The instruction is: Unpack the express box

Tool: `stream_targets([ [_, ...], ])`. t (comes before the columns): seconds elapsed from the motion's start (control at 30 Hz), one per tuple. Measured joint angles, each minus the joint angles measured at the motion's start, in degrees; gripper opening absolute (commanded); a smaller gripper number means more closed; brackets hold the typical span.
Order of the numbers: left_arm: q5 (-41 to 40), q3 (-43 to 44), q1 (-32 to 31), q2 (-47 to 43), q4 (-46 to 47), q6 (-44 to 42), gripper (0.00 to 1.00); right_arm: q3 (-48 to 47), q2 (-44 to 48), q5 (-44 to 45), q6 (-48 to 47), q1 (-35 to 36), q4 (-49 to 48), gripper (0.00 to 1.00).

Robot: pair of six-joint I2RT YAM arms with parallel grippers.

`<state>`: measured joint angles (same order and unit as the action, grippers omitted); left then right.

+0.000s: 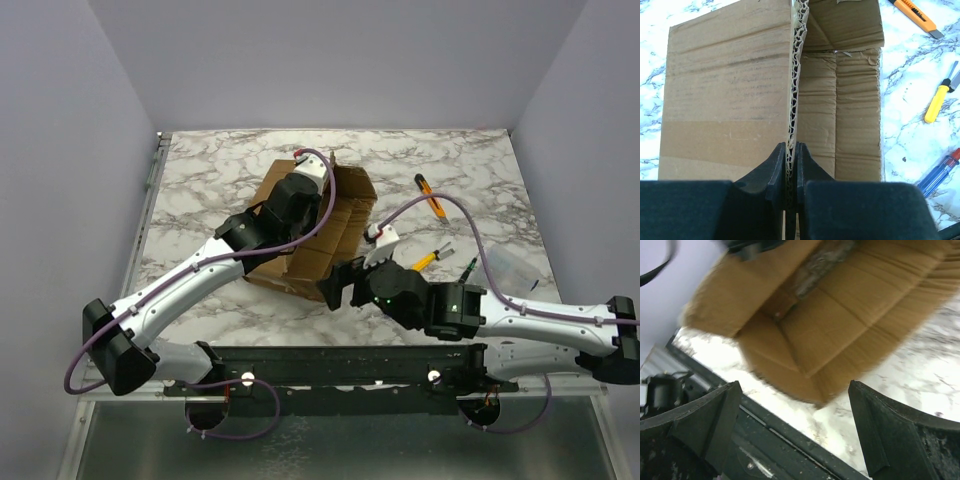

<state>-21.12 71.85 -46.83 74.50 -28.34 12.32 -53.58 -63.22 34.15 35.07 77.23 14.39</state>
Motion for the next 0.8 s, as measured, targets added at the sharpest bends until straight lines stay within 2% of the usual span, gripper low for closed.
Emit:
stream_targets([
  [0.13, 0.0, -0.15, 0.0, -0.79, -0.09, -0.57, 0.0, 1.18, 3.45, -0.59, 4.87, -6.95, 4.35, 1.0],
  [0.3, 0.0, -0.31, 0.0, -1.42, -0.15, -1.22, 0.0, 4.37, 2.47, -11.41, 10.01, -21.79, 4.85, 0.97],
  [0.4, 0.02, -0.31, 0.0, -1.42, -0.11, -1.4, 0.0, 4.31, -1.88, -17.16, 11.72, -25.03, 4.11, 0.93],
  [0.47, 0.07, -0.31, 0.0, -1.42, -0.13, -1.46, 0.0, 3.96, -4.9, -20.09, 12.79, -25.27, 3.78, 0.81],
  [0.53, 0.07, -0.31, 0.0, -1.42, -0.15, -1.62, 0.0, 3.78, -7.54, -22.71, 14.27, -25.77, 3.26, 0.61],
  [0.57, 0.09, -0.31, 0.0, -1.44, -0.15, -1.7, 0.0, 3.78, -8.52, -23.89, 15.19, -26.27, 2.95, 0.54],
  [0.67, 0.17, -0.31, 0.0, -1.68, -0.42, -2.1, 0.0, 4.48, -10.67, -26.91, 18.67, -28.46, 0.55, 0.42],
  [0.7, 0.26, -0.31, 0.0, -1.86, -0.55, -2.23, 0.0, 5.03, -11.19, -27.82, 19.69, -29.11, -0.79, 0.35],
  [0.73, 0.39, -0.31, 0.0, -2.14, -0.72, -2.51, 0.0, 5.77, -11.91, -28.92, 20.98, -29.79, -2.45, 0.24],
  [0.8, 1.22, -0.31, 0.0, -2.6, -1.11, -2.86, 0.0, 7.32, -13.53, -31.19, 22.56, -30.77, -5.66, 0.14],
])
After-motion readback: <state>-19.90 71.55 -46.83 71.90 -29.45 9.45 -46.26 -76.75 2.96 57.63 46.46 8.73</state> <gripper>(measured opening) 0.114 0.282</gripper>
